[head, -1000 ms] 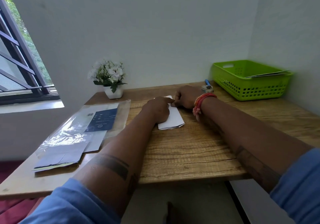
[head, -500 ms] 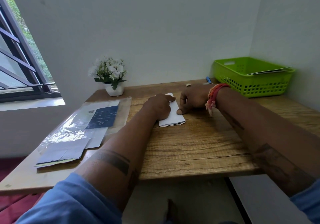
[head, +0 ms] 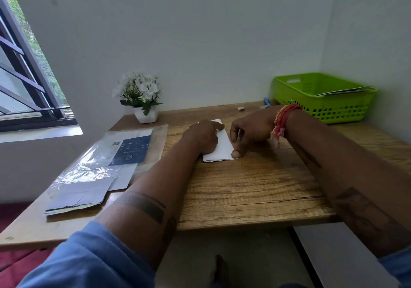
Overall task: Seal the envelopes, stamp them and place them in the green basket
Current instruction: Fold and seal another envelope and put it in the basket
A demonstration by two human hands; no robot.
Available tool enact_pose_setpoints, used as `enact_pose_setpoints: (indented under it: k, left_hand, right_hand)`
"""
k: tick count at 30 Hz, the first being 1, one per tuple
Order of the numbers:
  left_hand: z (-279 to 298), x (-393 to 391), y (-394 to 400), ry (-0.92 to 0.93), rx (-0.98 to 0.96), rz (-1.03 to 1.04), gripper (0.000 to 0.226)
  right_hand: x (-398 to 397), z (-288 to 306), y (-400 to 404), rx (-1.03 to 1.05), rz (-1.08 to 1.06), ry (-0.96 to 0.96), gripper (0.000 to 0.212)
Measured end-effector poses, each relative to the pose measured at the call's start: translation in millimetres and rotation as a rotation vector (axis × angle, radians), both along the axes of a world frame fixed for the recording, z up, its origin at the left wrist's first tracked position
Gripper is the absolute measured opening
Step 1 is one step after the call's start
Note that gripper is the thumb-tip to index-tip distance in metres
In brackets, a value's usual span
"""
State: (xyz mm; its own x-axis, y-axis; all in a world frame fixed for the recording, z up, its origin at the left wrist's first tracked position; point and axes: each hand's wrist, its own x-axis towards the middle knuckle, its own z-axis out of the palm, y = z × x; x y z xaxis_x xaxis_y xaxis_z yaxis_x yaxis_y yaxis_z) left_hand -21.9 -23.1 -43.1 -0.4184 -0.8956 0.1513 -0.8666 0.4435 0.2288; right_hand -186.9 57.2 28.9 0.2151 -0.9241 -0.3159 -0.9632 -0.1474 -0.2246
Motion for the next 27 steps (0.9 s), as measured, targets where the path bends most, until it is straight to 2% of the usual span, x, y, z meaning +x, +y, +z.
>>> enact_pose_setpoints:
  k: [3,5,9,10,12,14,22,27]
  left_hand:
    - [1.0,0.2,0.2,0.002,0.002,-0.004,0.049]
    - [0.7,-0.4,1.1,-0.004,-0.003,-0.009,0.048]
    - [1.4,-0.4,3.7,0.010,0.012,0.030,0.047]
    - [1.8,-0.4,4.3,0.014,0.012,0.040,0.046]
    - [2.4,-1.0,5.1,-0.003,0.010,0.046,0.043]
    - [3.3,-1.3,5.8,-0.031,0.009,0.043,0.040]
    - [5.4,-1.6,7.5,-0.041,-0.010,0.027,0.043]
    - [6.1,-2.4,9.8,-0.052,-0.008,0.028,0.044]
  right_hand:
    - [-1.2,2.0,1.3,0.045,0.014,0.009,0.062]
    - [-6.1,-1.5,2.5,-0.015,0.012,-0.062,0.064]
    - [-14.6,-20.0,-2.1,-0.296,-0.058,-0.324,0.019]
    - [-13.2,-22.8,-1.9,-0.321,-0.047,-0.324,0.022]
    - [-7.1,-26.2,-0.8,-0.325,-0.026,-0.261,0.037]
    - [0.5,-29.4,-3.6,-0.338,-0.030,-0.186,0.043]
    - [16.4,-37.8,-20.0,-0.452,-0.026,0.110,0.048]
    - [17.1,-41.6,-37.3,-0.442,-0.029,0.186,0.048]
